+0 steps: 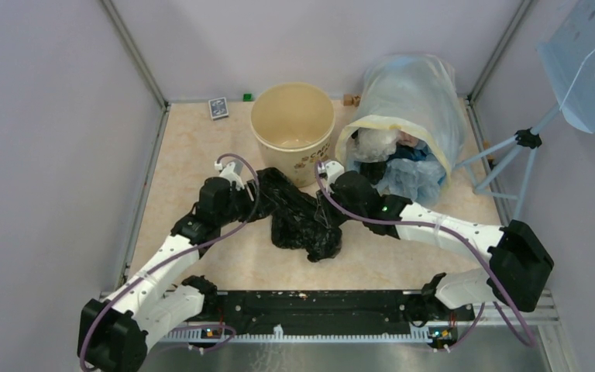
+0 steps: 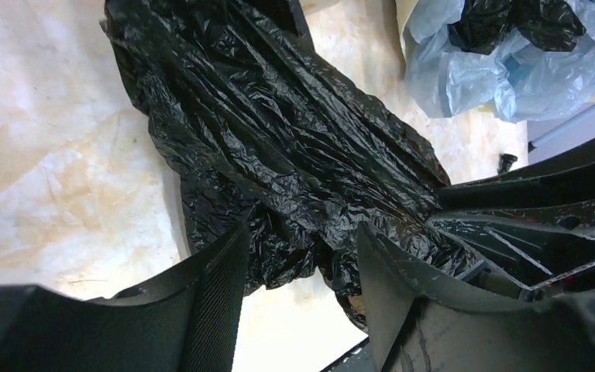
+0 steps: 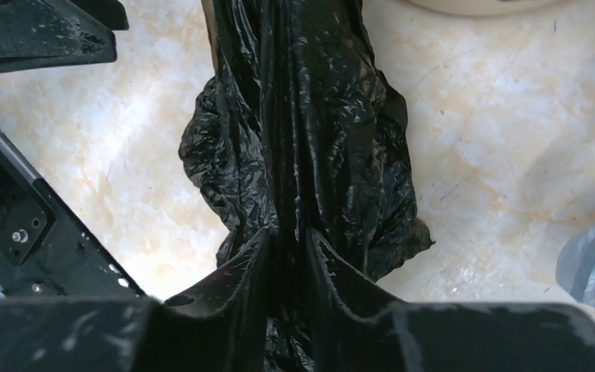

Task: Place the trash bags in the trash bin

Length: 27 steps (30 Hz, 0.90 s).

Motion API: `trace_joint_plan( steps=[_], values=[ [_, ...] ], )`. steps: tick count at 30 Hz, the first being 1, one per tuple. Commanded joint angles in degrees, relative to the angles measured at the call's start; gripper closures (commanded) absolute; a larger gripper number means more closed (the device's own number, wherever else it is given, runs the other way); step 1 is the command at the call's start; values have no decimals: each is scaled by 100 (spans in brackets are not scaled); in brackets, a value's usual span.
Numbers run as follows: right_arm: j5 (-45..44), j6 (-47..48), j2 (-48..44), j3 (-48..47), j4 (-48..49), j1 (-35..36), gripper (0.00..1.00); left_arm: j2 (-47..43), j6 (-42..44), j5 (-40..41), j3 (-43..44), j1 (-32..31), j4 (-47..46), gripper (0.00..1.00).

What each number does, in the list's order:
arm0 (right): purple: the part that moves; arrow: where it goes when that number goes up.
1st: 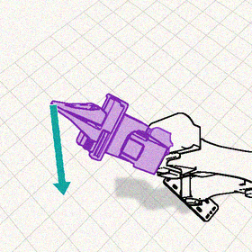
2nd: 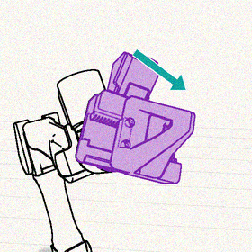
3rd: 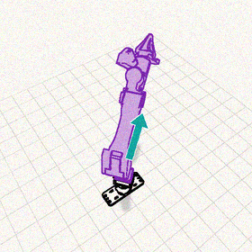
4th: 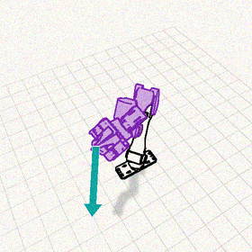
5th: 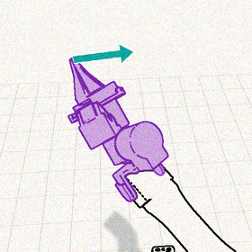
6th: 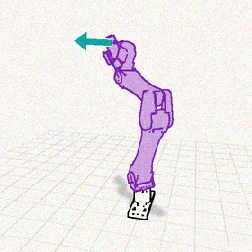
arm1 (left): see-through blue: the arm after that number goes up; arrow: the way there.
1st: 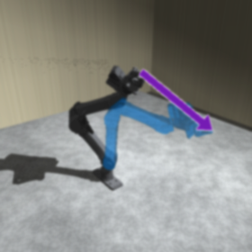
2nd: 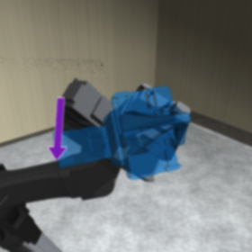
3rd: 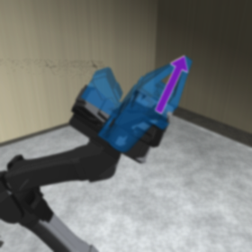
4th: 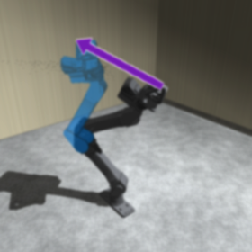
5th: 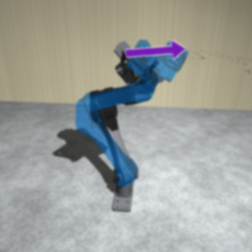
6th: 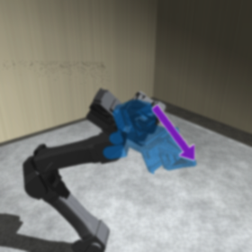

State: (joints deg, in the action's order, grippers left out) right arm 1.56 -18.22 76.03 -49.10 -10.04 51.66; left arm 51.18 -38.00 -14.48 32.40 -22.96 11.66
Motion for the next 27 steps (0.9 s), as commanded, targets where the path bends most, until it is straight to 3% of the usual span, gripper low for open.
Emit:
trace_joint_plan(
  steps=[1, 3, 14, 27],
  values=[
    [-77, -22, -140, 70, 10, 2, 88, 122, -665, -341, -268, 56, -958, 42],
    [-53, -72, -220, 128, 19, 2, 100, 172, -860, -443, -446, 79, -1274, 47],
    [-328, -347, -339, 396, 20, 6, 100, 459, -1180, -566, -921, 93, -1965, 46],
    [-231, -354, -399, 411, 40, 2, 100, 1079, -1293, -472, -1066, 91, -2834, 53]
  ],
)
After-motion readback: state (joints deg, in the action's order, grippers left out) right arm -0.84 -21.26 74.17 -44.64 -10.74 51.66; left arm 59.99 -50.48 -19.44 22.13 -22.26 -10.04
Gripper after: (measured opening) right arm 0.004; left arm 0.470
